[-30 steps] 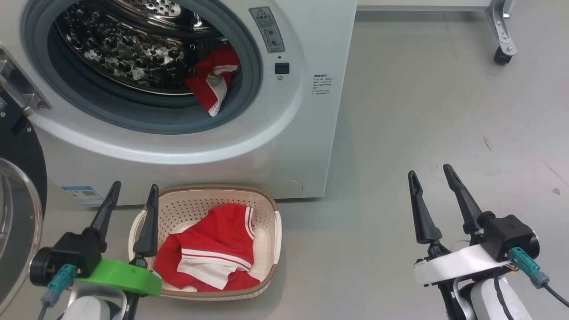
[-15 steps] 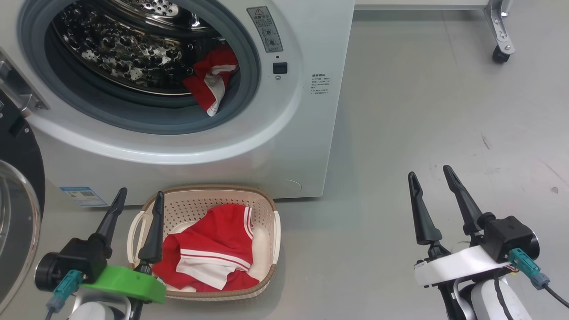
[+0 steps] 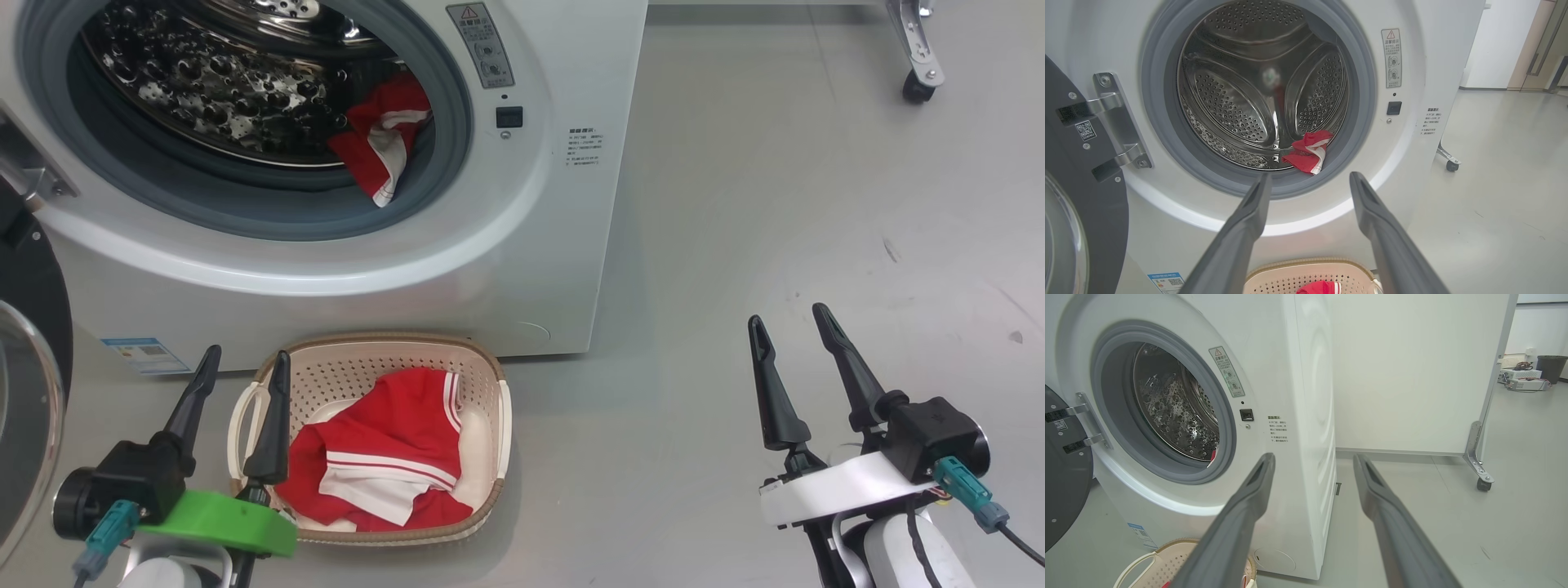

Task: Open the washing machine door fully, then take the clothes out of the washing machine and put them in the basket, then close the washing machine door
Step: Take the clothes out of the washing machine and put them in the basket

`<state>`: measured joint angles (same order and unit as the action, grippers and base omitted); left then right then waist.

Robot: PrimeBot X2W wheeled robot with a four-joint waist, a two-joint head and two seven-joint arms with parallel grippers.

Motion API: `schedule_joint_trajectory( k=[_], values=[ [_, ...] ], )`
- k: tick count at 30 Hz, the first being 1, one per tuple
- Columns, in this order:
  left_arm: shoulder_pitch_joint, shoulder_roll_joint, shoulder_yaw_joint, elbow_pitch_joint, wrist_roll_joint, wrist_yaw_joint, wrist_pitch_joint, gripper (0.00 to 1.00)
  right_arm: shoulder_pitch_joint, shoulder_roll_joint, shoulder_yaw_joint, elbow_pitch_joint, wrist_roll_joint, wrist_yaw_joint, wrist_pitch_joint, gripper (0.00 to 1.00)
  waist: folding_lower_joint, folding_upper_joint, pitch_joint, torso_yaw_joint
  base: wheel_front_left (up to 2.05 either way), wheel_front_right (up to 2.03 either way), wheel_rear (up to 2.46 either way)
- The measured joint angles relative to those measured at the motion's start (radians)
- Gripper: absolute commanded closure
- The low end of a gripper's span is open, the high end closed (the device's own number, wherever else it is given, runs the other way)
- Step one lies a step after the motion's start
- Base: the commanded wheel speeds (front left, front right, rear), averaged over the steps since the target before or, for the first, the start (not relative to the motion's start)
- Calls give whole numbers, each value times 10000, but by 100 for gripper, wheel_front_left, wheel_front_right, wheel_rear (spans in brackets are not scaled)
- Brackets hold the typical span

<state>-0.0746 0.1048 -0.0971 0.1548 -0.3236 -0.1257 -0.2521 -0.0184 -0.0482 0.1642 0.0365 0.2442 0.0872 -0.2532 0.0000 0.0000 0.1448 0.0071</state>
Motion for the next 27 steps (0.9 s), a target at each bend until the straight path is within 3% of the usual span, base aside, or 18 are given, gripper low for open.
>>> schedule_joint_trajectory(
  k=[11,27],
  values=[
    [-23,67,50,-105,0,0,0,0,-1,4,109,-153,-82,2,0,0,0,0,553,-260,0,0,0],
    [-1658,907,282,-27,-709,0,155,0,-351,8,393,-571,-261,-8,0,0,0,0,2100,-968,0,0,0]
  ],
)
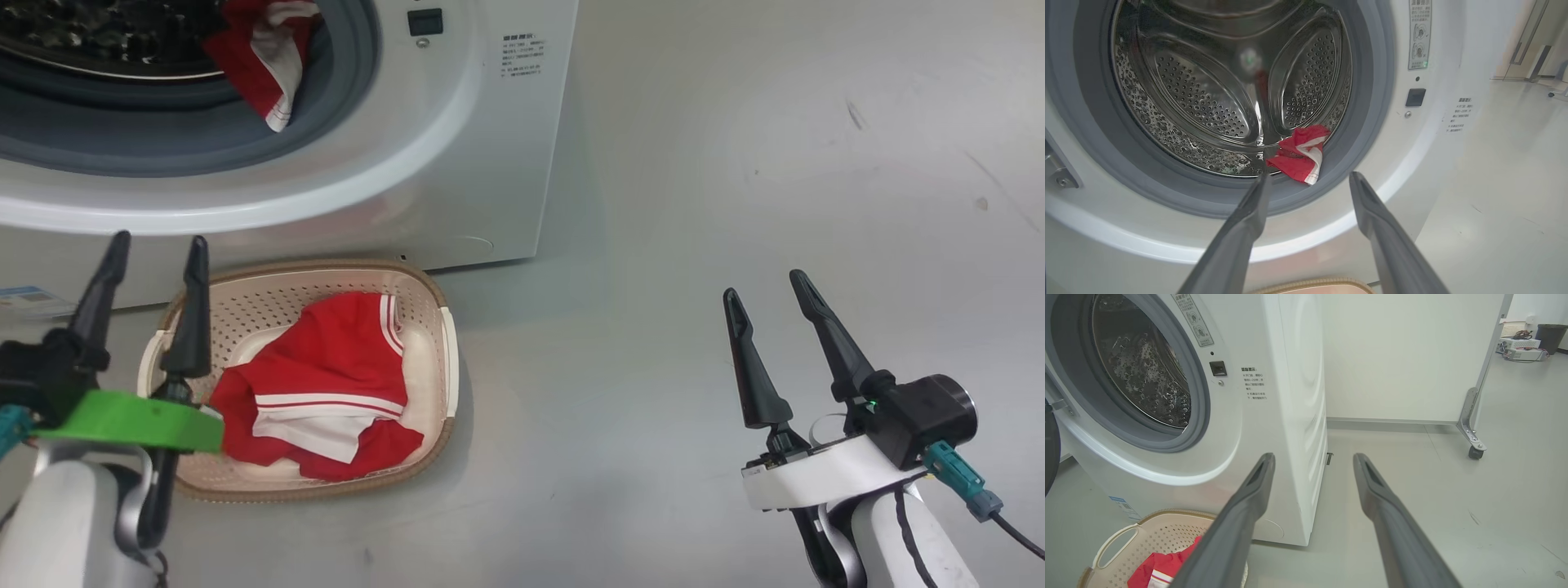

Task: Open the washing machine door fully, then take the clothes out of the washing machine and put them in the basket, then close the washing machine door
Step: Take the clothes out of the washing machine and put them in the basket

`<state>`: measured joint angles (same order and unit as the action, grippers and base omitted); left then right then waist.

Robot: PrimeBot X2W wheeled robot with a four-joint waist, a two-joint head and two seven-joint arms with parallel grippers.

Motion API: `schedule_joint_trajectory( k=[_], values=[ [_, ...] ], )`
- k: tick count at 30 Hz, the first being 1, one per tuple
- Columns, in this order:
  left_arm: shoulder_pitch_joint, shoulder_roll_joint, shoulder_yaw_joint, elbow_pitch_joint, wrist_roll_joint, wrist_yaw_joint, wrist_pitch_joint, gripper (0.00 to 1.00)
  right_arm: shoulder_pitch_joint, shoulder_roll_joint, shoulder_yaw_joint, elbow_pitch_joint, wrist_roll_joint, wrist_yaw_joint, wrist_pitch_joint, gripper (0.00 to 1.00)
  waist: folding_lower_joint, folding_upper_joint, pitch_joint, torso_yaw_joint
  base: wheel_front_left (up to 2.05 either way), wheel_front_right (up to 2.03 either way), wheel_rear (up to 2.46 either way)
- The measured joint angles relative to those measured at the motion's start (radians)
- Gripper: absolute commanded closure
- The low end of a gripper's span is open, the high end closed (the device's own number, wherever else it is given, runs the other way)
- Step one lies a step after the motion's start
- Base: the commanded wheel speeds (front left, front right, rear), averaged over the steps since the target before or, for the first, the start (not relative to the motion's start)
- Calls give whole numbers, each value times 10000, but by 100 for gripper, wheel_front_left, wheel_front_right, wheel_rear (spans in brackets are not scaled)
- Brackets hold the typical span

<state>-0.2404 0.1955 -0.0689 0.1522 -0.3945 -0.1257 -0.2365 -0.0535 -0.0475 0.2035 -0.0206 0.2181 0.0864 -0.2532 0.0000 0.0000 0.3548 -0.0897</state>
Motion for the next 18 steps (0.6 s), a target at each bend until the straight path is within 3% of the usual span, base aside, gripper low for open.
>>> schedule_joint_trajectory(
  k=[18],
  values=[
    [-2994,1498,278,717,-2303,0,2236,0,-746,8,573,-299,387,-203,0,0,0,0,1707,-1411,0,0,0]
  ],
)
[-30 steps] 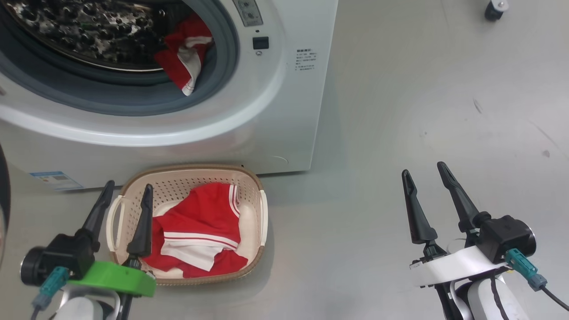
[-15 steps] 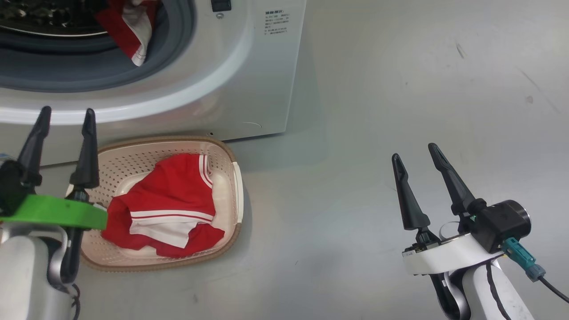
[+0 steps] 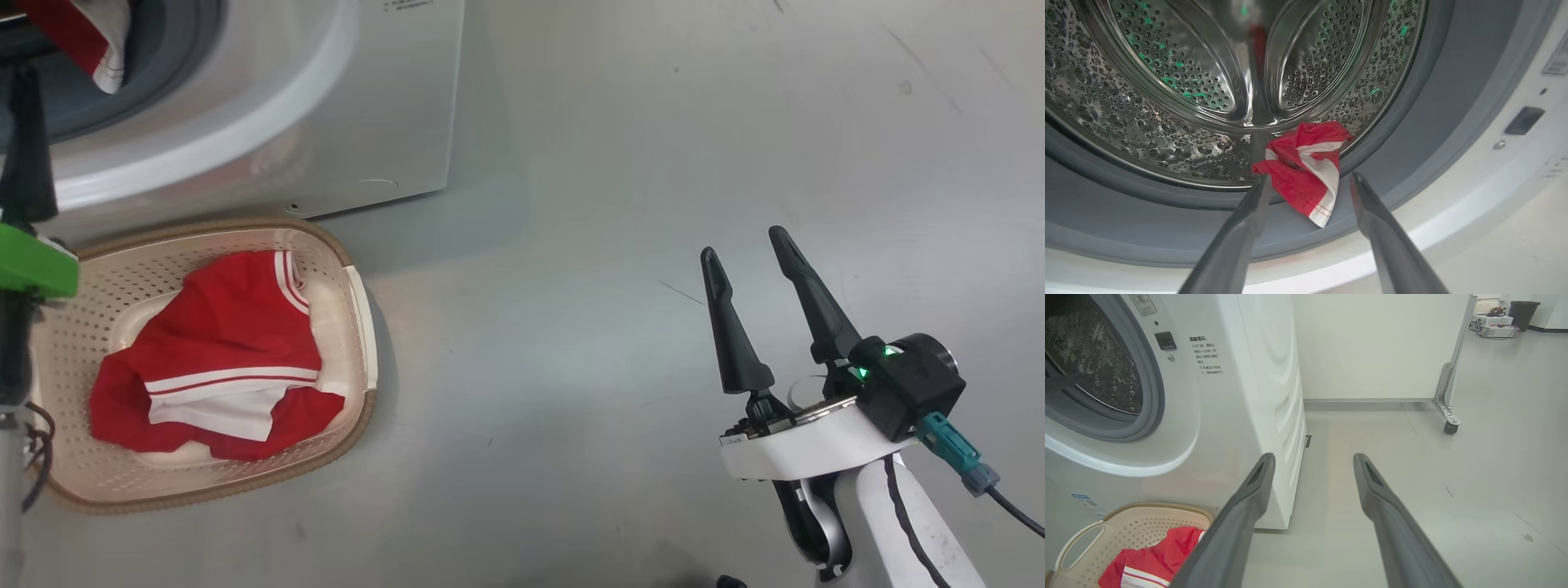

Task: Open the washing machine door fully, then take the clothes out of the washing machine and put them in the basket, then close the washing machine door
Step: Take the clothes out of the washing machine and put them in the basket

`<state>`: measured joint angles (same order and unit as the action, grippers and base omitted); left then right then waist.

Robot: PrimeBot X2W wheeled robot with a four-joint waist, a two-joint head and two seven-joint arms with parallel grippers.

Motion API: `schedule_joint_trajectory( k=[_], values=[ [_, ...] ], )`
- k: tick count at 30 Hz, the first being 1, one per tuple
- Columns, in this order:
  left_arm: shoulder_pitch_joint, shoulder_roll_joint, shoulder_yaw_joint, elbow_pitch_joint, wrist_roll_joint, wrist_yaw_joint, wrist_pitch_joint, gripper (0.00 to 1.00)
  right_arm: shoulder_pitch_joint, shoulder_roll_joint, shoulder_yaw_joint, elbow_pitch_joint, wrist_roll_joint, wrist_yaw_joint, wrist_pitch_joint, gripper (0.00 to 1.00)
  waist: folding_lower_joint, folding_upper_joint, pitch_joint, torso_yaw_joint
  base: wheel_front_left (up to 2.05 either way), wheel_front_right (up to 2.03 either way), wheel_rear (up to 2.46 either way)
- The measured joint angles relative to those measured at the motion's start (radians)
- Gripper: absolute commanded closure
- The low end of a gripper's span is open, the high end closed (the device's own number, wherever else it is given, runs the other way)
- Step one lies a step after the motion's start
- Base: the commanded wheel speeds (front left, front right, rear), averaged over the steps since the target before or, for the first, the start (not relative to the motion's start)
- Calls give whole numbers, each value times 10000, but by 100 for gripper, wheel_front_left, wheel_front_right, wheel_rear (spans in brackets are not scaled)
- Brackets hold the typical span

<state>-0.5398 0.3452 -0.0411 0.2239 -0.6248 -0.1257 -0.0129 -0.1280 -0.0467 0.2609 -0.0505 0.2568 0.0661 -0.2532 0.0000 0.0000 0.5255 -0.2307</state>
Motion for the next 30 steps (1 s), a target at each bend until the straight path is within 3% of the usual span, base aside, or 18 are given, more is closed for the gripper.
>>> schedule_joint_trajectory(
  k=[12,22,30],
  values=[
    [-1623,721,19,1195,-886,0,1883,0,-325,13,180,-123,198,-339,0,0,0,0,741,-767,0,0,0],
    [-2703,780,192,1942,-1592,0,2815,0,-430,19,502,-130,437,-437,0,0,0,0,1039,-1100,0,0,0],
    [-3538,1099,-90,2548,-1526,0,3568,0,-562,21,769,-121,506,-529,0,0,0,0,1203,-1375,0,0,0]
  ],
)
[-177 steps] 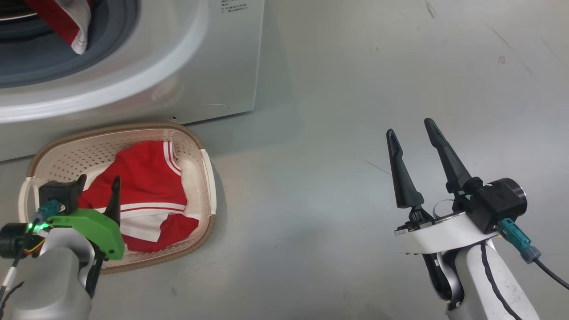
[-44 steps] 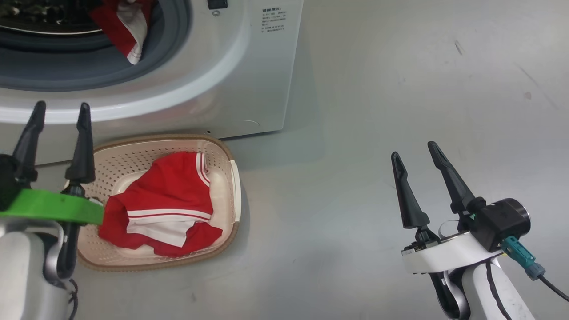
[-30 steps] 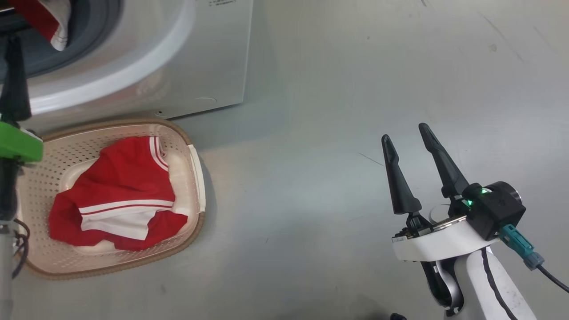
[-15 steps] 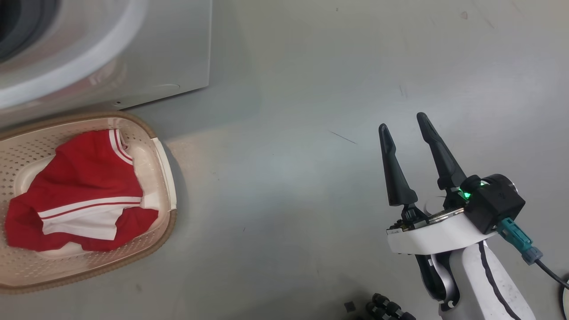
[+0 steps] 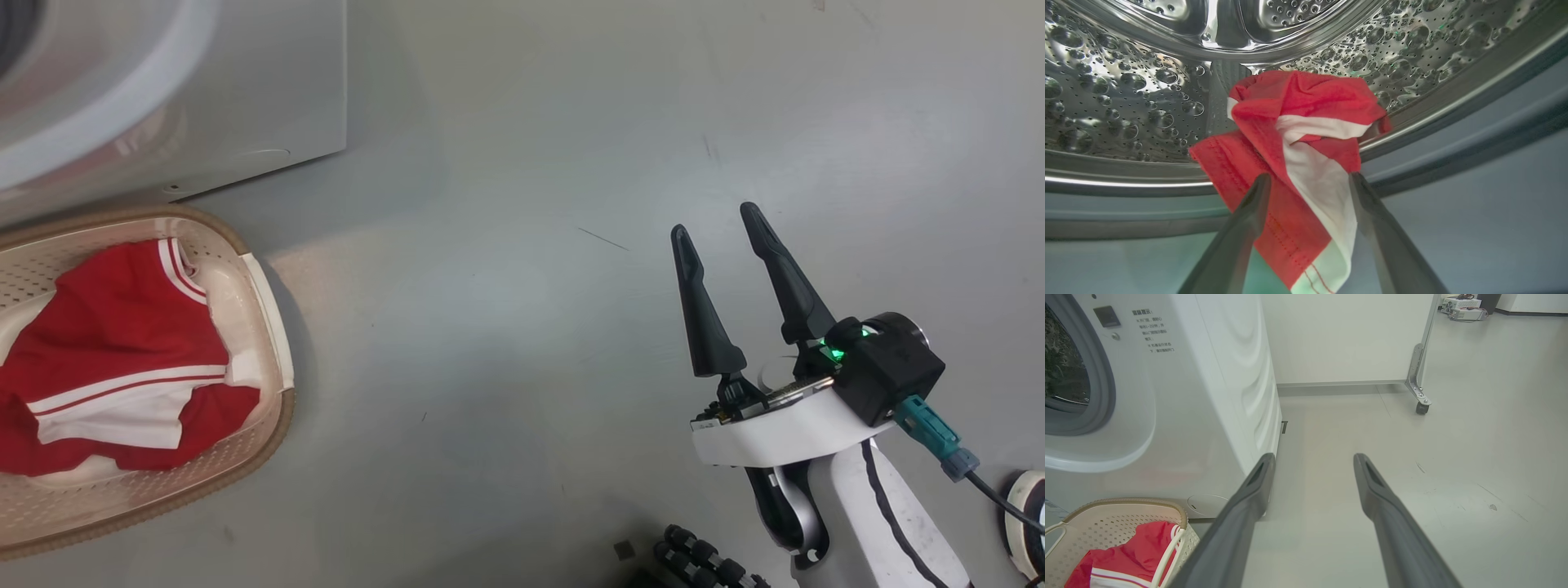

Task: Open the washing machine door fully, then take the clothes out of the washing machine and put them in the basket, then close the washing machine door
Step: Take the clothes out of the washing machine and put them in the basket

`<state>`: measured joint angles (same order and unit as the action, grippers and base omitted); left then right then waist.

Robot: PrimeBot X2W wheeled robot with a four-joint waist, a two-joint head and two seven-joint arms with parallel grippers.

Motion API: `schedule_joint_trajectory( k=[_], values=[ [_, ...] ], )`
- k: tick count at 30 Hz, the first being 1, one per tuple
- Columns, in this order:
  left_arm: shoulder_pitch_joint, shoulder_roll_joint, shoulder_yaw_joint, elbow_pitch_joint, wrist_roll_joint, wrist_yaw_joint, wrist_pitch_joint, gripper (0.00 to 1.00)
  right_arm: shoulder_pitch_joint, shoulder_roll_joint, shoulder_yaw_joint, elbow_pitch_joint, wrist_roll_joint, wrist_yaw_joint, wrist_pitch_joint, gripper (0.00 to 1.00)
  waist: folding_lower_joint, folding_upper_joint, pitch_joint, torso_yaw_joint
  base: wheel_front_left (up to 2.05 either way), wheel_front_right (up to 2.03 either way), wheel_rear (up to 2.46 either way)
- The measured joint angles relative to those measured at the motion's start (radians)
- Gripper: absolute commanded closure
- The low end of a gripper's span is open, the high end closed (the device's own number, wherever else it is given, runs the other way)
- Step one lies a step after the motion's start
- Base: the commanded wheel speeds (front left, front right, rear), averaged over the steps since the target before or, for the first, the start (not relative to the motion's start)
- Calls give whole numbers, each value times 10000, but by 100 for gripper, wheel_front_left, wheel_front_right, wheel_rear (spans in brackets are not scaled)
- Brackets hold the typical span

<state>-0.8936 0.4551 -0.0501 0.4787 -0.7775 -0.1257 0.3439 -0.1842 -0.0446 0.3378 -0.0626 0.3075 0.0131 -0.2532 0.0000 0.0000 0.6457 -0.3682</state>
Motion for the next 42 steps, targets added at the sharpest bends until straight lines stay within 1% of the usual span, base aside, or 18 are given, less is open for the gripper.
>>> schedule_joint_trajectory(
  k=[5,9,15,16,17,18,19,27,28,31,33,42],
  values=[
    [-313,163,-36,476,36,0,353,0,-31,2,107,2,4,-69,0,0,0,0,47,-158,0,0,0],
    [-608,151,-35,826,0,0,579,0,-33,6,88,2,4,-159,0,0,0,0,82,-223,0,0,0],
    [-882,159,-52,1235,-29,0,840,0,-44,6,117,2,4,-178,0,0,0,0,123,-274,0,0,0],
    [-949,167,-59,1289,-29,0,876,0,-60,6,127,2,4,-222,0,0,0,0,131,-280,0,0,0],
    [-1004,169,-71,1335,-29,0,878,45,-86,6,132,0,4,-251,0,0,0,0,139,-285,0,0,0],
    [-1050,171,-82,1381,-29,0,880,76,-114,6,138,0,4,-251,0,0,0,0,146,-289,0,0,0],
    [-1084,171,-88,1423,-29,0,882,100,-136,6,142,-4,4,-253,0,0,0,0,152,-292,0,0,0],
    [-1285,167,-130,1726,-58,0,871,100,-168,6,142,-6,4,-267,0,0,0,0,174,-269,0,0,0],
    [-1314,167,-136,1751,-58,0,861,100,-185,6,144,-8,4,-328,0,0,0,0,173,-260,0,0,0],
    [-1389,167,-174,1837,-56,0,731,100,-224,4,134,-8,4,-351,0,0,0,0,158,-224,0,0,0],
    [-1409,142,-303,1848,-40,0,554,100,-232,6,79,-6,4,-424,0,0,0,0,125,-182,0,0,0],
    [-1400,-265,-665,1716,-142,0,-186,100,-320,4,-128,46,-35,-424,0,0,0,0,-186,136,0,0,0]
  ],
)
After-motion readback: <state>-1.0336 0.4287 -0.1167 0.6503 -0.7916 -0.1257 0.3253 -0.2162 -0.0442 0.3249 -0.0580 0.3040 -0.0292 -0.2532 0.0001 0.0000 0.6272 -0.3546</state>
